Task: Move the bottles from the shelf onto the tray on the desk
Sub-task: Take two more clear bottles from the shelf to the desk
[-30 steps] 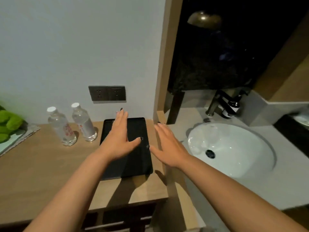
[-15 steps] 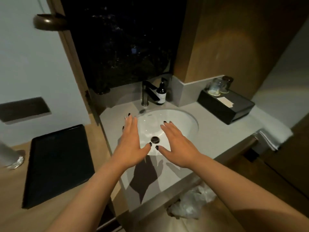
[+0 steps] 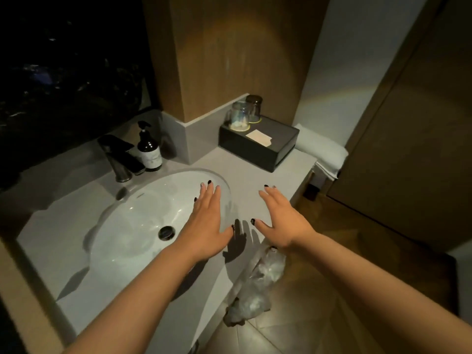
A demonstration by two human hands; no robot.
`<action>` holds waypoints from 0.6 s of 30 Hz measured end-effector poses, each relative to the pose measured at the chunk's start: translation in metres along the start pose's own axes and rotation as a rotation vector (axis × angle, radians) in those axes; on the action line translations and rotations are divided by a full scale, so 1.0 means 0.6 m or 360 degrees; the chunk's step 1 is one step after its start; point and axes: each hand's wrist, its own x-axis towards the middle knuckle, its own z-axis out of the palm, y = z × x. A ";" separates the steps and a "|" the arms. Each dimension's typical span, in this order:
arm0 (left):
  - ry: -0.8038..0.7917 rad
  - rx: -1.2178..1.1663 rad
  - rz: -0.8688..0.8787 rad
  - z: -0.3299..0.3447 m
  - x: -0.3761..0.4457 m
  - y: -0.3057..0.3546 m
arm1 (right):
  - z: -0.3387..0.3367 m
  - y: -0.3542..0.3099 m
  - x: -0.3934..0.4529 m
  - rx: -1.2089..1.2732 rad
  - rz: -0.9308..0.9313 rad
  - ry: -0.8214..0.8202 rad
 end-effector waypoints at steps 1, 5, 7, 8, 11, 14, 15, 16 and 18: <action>-0.0021 0.0035 0.0025 0.004 0.015 0.008 | -0.004 0.013 0.006 -0.0003 0.0035 0.0013; -0.0100 0.0091 0.0222 0.025 0.074 0.033 | -0.021 0.068 0.020 0.0039 0.0156 0.0079; -0.0135 0.0110 0.0296 0.037 0.100 0.053 | -0.029 0.099 0.024 0.0050 0.0205 0.0098; -0.0150 0.0110 0.0317 0.044 0.113 0.064 | -0.034 0.115 0.026 0.0055 0.0223 0.0110; -0.0230 0.0091 0.0351 0.067 0.153 0.104 | -0.046 0.170 0.032 0.0084 0.0265 0.0127; -0.0289 0.0087 0.0389 0.101 0.196 0.149 | -0.060 0.236 0.037 0.0125 0.0303 0.0135; -0.0301 0.0100 0.0400 0.116 0.211 0.167 | -0.067 0.262 0.040 0.0131 0.0310 0.0130; -0.0314 0.0116 0.0404 0.129 0.227 0.187 | -0.076 0.287 0.044 0.0134 0.0317 0.0123; -0.0324 0.0142 0.0409 0.165 0.265 0.234 | -0.094 0.353 0.051 0.0139 0.0335 0.0111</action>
